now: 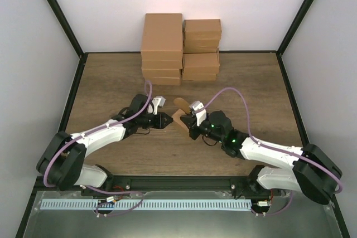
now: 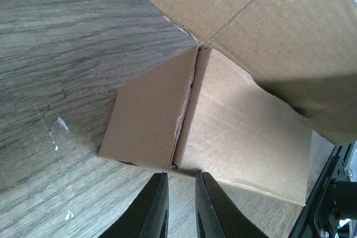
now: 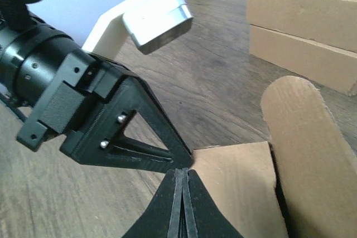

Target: Fold the paper box

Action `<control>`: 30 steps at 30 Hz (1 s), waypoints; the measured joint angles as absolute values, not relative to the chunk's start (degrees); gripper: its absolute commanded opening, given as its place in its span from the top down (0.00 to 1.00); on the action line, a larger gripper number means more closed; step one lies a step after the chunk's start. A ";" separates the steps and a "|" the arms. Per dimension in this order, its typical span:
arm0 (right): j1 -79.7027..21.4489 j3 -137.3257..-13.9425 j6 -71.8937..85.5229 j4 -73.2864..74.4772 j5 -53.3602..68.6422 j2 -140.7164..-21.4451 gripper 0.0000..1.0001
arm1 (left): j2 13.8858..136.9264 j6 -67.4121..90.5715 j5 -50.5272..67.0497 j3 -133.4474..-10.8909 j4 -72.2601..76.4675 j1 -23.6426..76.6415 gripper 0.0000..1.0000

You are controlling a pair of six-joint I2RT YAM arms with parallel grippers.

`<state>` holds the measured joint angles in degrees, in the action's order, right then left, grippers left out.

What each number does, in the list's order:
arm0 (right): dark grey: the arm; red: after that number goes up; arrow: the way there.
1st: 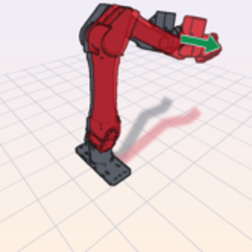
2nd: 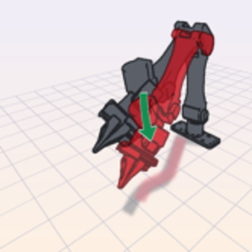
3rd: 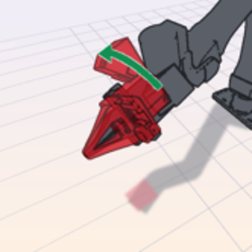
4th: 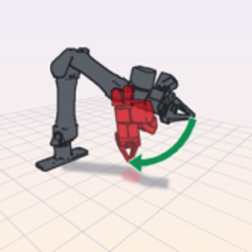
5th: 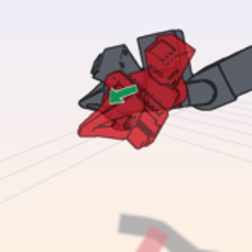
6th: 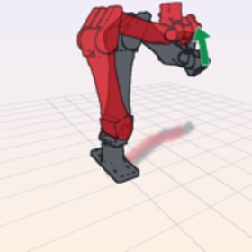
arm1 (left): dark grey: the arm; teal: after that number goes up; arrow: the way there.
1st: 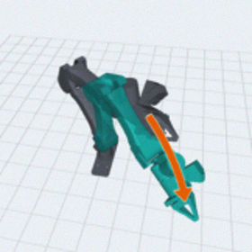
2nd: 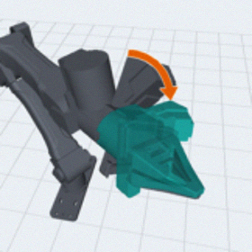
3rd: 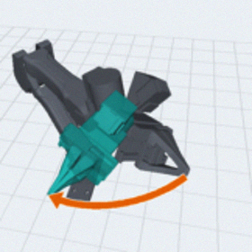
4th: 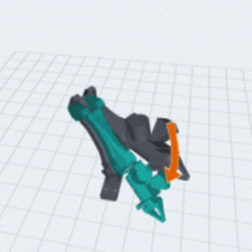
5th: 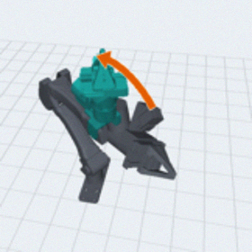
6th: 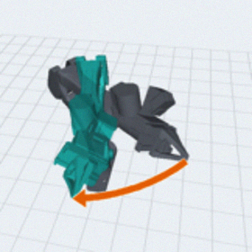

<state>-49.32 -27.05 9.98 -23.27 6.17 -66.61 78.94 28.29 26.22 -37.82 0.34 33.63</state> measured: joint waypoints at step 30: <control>-49.32 -21.80 10.41 -21.04 -1.56 -66.02 0.99 | 87.59 26.11 26.28 -47.55 -0.38 33.36 0.96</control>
